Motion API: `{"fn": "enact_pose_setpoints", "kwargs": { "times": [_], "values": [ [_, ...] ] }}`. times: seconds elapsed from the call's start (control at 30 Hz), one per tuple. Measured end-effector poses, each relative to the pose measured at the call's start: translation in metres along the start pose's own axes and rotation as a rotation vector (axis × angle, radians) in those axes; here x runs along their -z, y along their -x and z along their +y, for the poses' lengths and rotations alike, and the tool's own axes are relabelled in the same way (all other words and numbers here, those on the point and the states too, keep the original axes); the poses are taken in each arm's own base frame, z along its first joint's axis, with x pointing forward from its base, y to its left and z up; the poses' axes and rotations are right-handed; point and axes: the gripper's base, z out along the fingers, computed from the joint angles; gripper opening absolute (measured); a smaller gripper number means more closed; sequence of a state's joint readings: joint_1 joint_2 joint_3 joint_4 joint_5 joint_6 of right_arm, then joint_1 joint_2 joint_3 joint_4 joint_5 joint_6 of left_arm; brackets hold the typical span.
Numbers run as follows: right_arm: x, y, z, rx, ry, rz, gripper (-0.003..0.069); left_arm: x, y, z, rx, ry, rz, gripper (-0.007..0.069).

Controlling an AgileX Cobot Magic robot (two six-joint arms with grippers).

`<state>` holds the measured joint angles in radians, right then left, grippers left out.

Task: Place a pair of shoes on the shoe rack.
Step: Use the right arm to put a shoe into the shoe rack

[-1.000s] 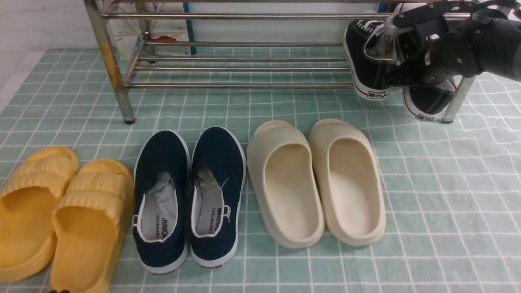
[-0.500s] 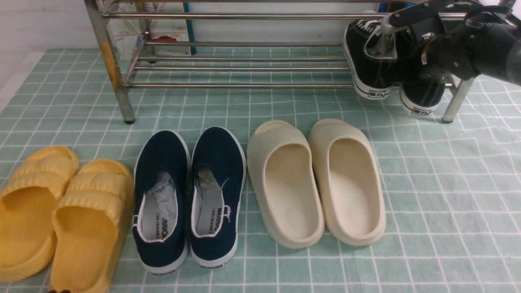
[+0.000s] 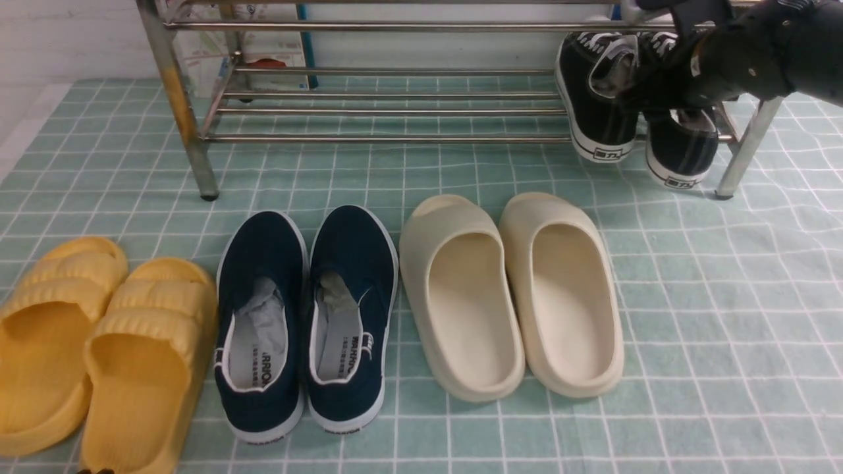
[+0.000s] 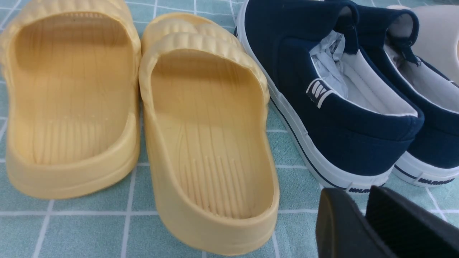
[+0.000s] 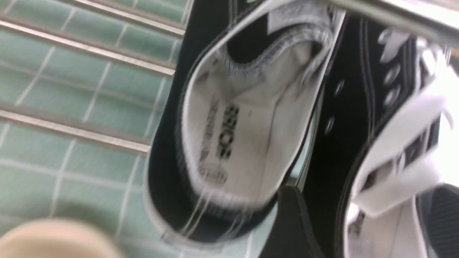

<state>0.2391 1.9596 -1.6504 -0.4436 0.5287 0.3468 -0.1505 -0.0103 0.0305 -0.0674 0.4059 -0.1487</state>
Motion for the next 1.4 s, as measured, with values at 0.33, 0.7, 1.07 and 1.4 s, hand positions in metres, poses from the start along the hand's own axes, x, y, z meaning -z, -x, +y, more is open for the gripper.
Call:
{"fn": "enact_pose_setpoints", "kwargs": {
  "times": [0.33,0.7,1.07,1.4],
  "values": [
    [0.028,-0.021,0.018,0.092,0.005,0.308,0.0148,0.000,0.000,0.000,0.000,0.000,0.000,0.0134],
    [0.009,-0.045,-0.028,-0.075,0.072,0.351,-0.0003,0.000,0.000,0.000,0.000,0.000,0.000,0.0143],
    [-0.006,-0.038,-0.028,-0.131,0.086,0.221,-0.0001,0.000,0.000,0.000,0.000,0.000,0.000,0.0154],
    [-0.011,-0.035,-0.036,-0.140,0.024,0.162,0.0003,0.000,0.000,0.000,0.000,0.000,0.000,0.0163]
  ]
}}
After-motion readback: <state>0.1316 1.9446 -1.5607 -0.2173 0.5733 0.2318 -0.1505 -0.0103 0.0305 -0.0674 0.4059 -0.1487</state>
